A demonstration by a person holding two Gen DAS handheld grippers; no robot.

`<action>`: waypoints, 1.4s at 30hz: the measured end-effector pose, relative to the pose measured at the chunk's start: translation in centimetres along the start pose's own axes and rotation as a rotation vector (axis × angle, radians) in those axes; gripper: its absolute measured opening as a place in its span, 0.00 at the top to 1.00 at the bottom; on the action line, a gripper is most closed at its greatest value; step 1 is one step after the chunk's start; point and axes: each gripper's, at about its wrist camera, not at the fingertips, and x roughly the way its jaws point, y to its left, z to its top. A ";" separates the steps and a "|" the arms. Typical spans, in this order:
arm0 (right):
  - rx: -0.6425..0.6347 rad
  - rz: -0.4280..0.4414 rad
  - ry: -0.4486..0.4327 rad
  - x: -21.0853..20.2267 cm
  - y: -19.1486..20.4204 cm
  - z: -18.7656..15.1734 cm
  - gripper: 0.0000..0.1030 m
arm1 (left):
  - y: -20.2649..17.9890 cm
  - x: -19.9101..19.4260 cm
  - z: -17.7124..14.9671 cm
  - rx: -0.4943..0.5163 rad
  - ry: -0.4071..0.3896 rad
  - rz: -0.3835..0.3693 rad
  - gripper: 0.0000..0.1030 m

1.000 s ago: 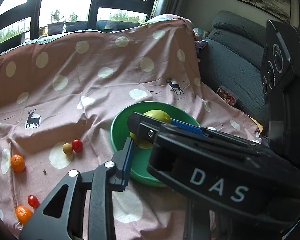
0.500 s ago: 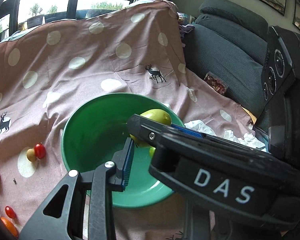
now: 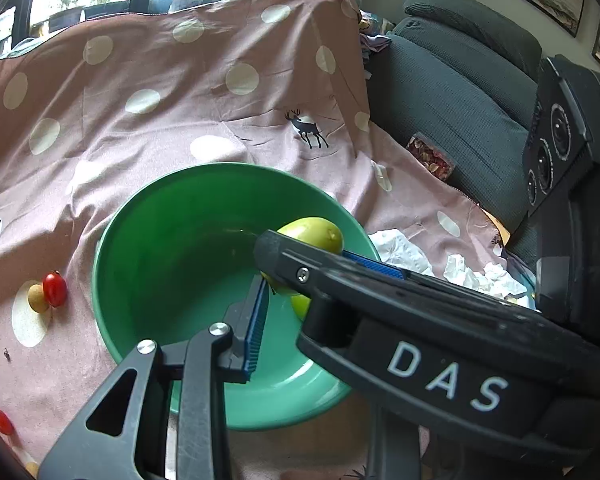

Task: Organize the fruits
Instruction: 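Lower the pale green apple into the bowl and open the right tool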

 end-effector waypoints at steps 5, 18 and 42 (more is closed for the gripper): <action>-0.001 0.028 0.022 0.5 0.0 -0.1 0.57 | 0.3 0.5 -0.2 -0.020 0.016 -0.025 0.75; 0.018 -0.003 0.048 1.2 -0.4 -0.2 0.57 | 0.8 1.4 -0.4 -0.042 0.042 -0.046 0.74; 0.000 -0.111 0.004 0.5 0.5 -0.1 0.58 | 2.4 -1.6 -1.4 -0.057 0.004 0.004 0.74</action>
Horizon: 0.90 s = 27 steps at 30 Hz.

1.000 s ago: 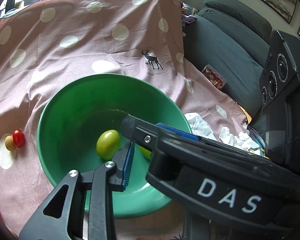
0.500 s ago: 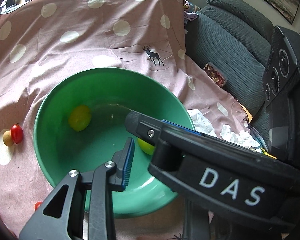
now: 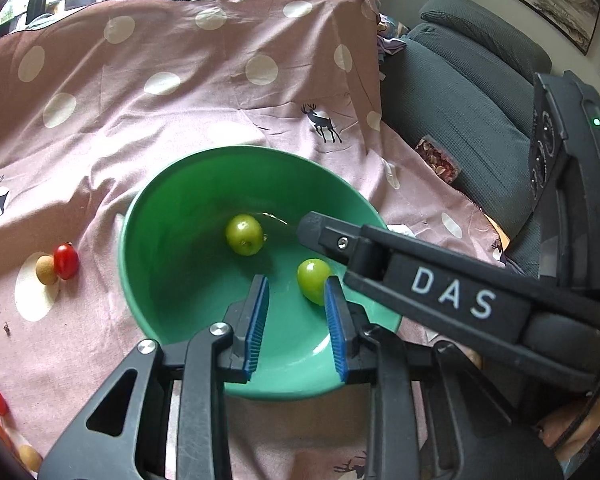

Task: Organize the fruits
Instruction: 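Lower the pale green apple into the bowl and open the right tool, then move the right tool from the bowl toward a tangerine on the sheet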

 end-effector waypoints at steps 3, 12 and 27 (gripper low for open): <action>-0.014 -0.004 0.002 0.3 0.6 -0.1 0.58 | 1.3 -2.2 -0.1 -0.026 -0.021 0.026 0.74; -0.078 -0.067 -0.012 0.6 3.1 -0.7 0.58 | 7.8 -11.3 -1.8 -0.170 -0.148 0.214 0.72; -0.249 -0.101 -0.020 1.6 8.5 -2.7 0.38 | 18.0 -19.3 -8.8 -0.457 -0.289 0.495 0.48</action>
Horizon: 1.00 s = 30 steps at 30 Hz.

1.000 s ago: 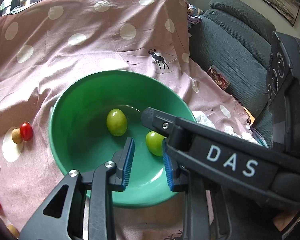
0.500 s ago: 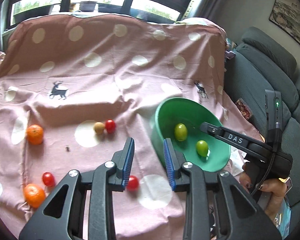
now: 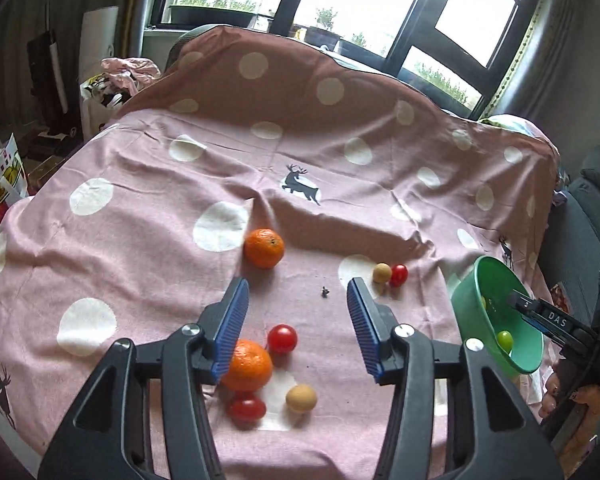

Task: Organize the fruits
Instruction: 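Move the right tool from the bowl toward a tangerine on the sheet, then close the right tool on the tangerine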

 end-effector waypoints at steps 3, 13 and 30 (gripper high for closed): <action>-0.043 0.012 -0.001 0.3 1.5 -0.3 0.34 | 1.7 0.6 -0.2 -0.015 0.023 0.030 0.47; -0.100 0.227 0.071 1.4 7.0 -1.7 0.23 | 6.6 0.7 0.4 -0.155 0.021 0.069 0.37; -0.050 0.424 0.360 13.2 21.2 -2.3 0.38 | 10.5 1.8 0.3 -0.239 0.092 0.171 0.37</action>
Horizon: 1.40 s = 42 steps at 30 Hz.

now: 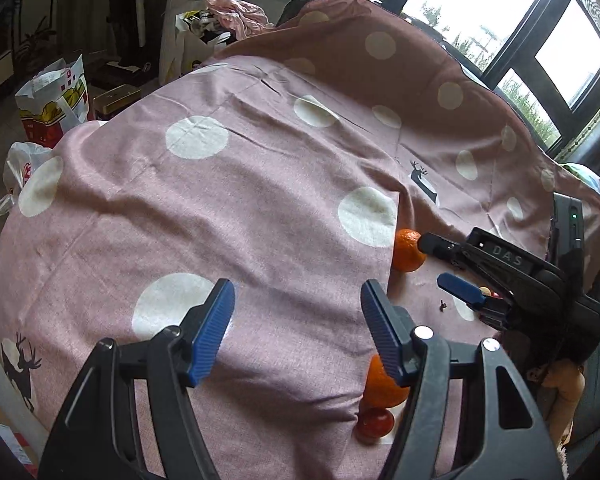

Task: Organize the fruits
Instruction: 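Close the right tool on the tangerine, then lift the tangerine with the right tool off the sheet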

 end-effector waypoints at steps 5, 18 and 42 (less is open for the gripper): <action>0.000 0.016 -0.016 1.1 0.0 0.4 0.43 | -0.2 0.4 -0.2 0.009 0.018 0.020 0.37; -0.090 -0.068 -0.029 -3.5 -1.1 -1.4 0.59 | -3.5 1.1 -1.3 0.113 0.052 -0.012 0.37; -0.064 -0.081 -0.091 -11.4 -7.4 -6.9 0.59 | -10.2 1.3 -5.2 0.305 0.098 -0.157 0.39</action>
